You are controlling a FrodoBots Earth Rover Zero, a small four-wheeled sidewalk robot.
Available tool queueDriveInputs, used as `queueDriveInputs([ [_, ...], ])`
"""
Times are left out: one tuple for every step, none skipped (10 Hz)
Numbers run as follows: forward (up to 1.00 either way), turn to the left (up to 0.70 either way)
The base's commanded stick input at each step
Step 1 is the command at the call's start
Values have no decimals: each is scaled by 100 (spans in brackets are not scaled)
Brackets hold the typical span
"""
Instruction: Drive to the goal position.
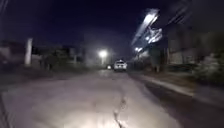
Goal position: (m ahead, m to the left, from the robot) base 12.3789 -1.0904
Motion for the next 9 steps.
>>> queueDriveInputs([
  [70,0],
  [19,0],
  [70,0],
  [70,0],
  [70,0],
  [70,0],
  [70,0],
  [70,0],
  [70,0],
])
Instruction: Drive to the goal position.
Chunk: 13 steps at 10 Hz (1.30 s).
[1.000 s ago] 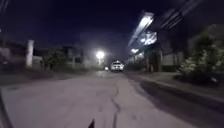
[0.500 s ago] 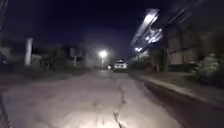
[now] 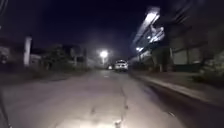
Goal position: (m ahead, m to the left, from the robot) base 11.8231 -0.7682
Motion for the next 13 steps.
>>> queueDriveInputs([
  [70,0],
  [70,0],
  [70,0],
  [70,0],
  [70,0],
  [70,0],
  [70,0],
  [70,0],
  [70,0],
  [70,0],
  [70,0],
  [70,0],
  [70,0],
])
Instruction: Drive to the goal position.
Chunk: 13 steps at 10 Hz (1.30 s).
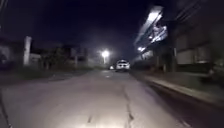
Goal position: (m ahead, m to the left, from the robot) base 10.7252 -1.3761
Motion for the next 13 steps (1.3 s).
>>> queueDriveInputs([
  [70,0],
  [70,0],
  [70,0],
  [70,0],
  [70,0],
  [70,0],
  [70,0],
  [70,0],
  [70,0],
  [70,0],
  [31,0],
  [70,0],
  [70,0],
])
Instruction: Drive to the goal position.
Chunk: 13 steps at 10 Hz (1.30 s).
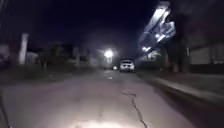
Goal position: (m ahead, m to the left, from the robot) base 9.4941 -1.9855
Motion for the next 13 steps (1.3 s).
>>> queueDriveInputs([
  [70,0],
  [70,0],
  [70,0],
  [70,-8],
  [70,-35],
  [70,-35],
  [70,-35],
  [70,-35],
  [70,-22],
  [70,0],
  [70,0],
  [70,0],
  [70,0],
])
